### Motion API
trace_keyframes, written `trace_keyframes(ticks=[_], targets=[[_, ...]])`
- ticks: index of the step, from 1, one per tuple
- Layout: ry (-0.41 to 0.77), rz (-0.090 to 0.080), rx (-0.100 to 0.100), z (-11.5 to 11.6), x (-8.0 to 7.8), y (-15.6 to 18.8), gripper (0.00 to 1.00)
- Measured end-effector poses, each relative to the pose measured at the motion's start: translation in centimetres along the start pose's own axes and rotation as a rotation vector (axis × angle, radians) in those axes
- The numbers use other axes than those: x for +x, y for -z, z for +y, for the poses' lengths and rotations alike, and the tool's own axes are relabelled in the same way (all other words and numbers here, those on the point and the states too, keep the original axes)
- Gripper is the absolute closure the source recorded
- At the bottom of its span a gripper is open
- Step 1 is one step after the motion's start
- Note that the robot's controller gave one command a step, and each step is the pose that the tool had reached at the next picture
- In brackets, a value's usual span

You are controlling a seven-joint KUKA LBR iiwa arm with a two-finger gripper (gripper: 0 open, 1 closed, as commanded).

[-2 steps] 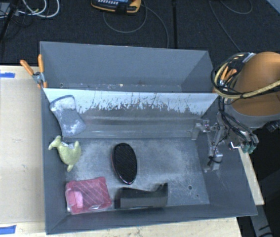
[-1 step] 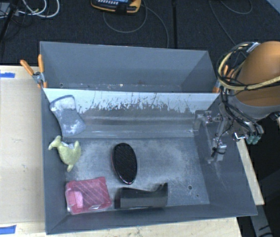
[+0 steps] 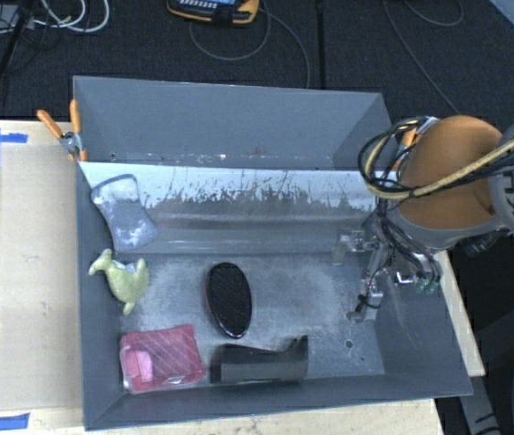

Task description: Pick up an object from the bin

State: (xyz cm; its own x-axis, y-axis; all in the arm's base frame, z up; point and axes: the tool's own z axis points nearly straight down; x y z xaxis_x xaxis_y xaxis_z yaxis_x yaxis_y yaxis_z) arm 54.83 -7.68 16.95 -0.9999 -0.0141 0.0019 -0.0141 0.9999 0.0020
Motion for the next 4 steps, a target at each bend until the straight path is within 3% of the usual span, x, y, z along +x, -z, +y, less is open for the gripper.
trace_keyframes(ticks=[1, 2, 3, 4], targets=[[-0.024, 0.004, -0.001, 3.1, -0.3, -1.7, 0.00], [0.097, -0.008, 0.001, 3.7, 2.9, -5.5, 0.00], [0.061, 0.013, -0.002, 4.9, 4.2, -8.8, 0.00], [-0.072, -0.004, 0.002, 7.5, 1.4, -9.4, 0.00]])
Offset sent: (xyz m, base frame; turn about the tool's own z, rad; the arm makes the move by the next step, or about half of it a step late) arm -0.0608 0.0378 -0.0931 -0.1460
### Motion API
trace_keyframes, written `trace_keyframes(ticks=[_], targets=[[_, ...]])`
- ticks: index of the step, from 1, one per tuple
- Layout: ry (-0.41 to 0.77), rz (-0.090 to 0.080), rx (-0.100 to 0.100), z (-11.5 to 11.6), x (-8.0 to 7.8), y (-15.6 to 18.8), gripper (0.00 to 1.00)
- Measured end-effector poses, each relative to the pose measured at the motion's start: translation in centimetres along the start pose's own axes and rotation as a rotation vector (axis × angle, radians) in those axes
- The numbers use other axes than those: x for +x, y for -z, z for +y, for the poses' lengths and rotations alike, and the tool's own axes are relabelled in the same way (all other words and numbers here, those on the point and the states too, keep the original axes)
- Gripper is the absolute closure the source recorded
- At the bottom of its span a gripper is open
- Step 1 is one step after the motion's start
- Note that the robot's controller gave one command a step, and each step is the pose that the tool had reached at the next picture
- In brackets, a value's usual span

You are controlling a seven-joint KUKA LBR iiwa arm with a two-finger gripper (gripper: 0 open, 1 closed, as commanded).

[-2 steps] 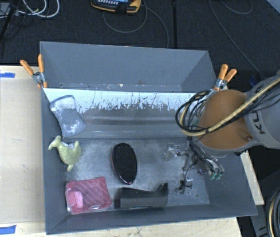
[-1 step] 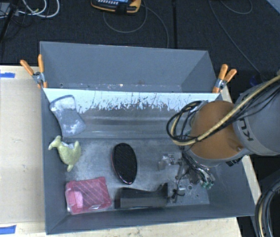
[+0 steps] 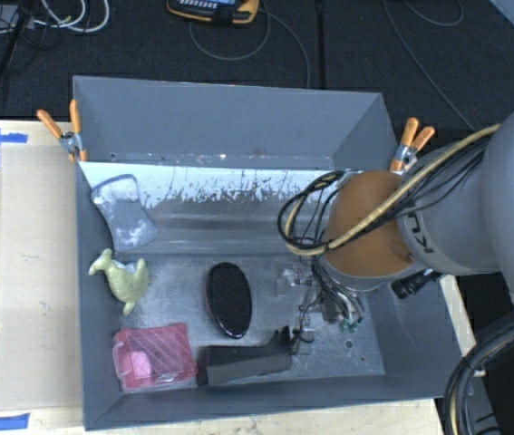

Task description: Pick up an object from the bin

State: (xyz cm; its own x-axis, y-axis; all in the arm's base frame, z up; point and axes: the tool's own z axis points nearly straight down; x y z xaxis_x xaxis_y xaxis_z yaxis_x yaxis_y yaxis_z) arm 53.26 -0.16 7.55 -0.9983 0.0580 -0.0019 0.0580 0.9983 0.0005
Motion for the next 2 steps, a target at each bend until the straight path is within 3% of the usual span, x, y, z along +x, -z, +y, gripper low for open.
trace_keyframes(ticks=[1, 2], targets=[[0.263, 0.007, -0.004, 1.6, -0.7, -0.3, 0.00], [0.408, 0.006, -0.001, 3.8, -0.3, -0.4, 0.00]])
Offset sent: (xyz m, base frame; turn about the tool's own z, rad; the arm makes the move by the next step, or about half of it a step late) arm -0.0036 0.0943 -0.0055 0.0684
